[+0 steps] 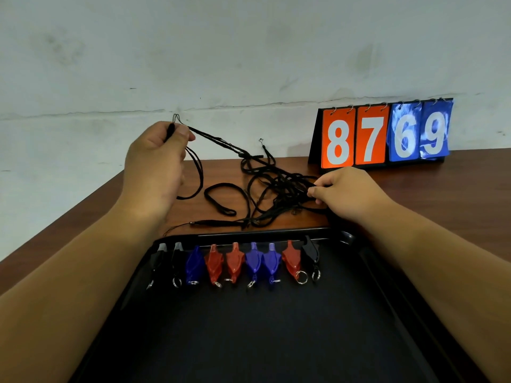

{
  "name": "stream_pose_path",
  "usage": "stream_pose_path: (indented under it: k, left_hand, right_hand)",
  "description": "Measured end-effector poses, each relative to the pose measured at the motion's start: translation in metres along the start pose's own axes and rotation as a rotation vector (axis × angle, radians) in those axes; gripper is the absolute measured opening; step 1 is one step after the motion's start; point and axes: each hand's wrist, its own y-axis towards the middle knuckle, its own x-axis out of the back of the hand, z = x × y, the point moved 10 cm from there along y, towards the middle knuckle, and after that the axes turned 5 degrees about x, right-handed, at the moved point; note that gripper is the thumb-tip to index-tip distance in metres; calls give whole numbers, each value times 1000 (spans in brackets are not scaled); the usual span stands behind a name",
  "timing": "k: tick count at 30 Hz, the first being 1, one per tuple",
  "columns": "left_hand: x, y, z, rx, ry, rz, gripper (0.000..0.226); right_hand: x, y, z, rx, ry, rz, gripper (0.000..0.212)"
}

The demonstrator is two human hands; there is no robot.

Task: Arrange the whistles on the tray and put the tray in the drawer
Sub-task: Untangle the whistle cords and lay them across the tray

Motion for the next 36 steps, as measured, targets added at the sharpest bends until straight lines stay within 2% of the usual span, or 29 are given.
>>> stream_pose_path:
  k: [3, 7, 11, 15, 20, 24, 27, 32, 36]
  left_hand:
    - [1, 1, 3, -3, 32, -5, 25]
    - [-1, -2, 1, -30, 69, -18, 25]
    - [-10, -5, -11, -98, 144, 60, 21]
    - [-35, -20, -17, -148, 174, 231, 21]
    - [-53, -34, -23, -178, 115, 408, 22]
    - [-62, -40, -22, -178, 98, 492, 24]
    - [-66, -42, -21, -167, 90, 511, 26]
    - [-61, -38, -20, -174, 161, 455, 22]
    - [-51, -31, -16, -167, 187, 375, 22]
  right_hand:
    - [3, 3, -5, -36, -19, -15, 22]
    - [4, 3, -8, -60, -40, -8, 25]
    - [4, -1, 13, 40, -134, 7, 16]
    - [-3, -6, 37, 174, -173, 33, 52]
    - [-14, -30, 83, 423, -11, 151, 62]
    - [-30, -40, 97, 463, 86, 295, 74]
    - [-34, -39, 99, 460, 114, 265, 62]
    - [-23, -35, 94, 384, 252, 181, 10]
    - [-15, -29, 82, 319, 249, 99, 14]
